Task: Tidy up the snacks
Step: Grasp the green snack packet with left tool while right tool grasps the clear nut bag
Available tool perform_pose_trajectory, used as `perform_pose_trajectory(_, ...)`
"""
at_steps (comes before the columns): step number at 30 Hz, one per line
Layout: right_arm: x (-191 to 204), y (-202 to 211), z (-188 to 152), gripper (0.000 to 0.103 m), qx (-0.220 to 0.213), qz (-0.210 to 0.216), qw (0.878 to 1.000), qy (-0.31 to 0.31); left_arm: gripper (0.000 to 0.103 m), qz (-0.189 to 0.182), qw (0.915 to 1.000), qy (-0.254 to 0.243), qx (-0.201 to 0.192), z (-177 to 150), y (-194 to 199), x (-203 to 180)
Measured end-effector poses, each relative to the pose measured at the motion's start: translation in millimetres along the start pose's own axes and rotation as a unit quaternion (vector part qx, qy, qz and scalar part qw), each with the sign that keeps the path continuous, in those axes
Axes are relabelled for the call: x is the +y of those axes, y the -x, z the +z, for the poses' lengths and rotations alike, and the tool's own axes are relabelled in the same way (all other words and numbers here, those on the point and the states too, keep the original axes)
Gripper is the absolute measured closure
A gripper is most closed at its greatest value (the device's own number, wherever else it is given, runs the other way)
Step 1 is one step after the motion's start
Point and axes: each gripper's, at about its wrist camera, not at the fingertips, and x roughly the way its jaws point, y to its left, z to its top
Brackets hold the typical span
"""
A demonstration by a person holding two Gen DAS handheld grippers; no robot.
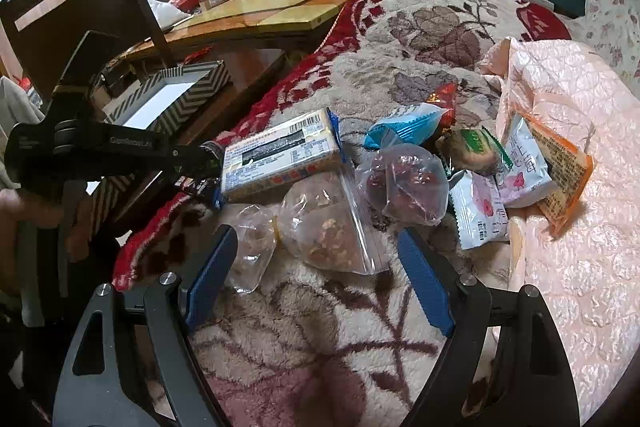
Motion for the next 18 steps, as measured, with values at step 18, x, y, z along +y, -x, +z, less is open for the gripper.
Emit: perform_pose_trajectory(18,-3.2,-10.9,2.0,0.02,0.015,0.006,1.0,-0.004,0.048,-0.015,0.997,0.074,0.02,21.5,-8.7,1.5)
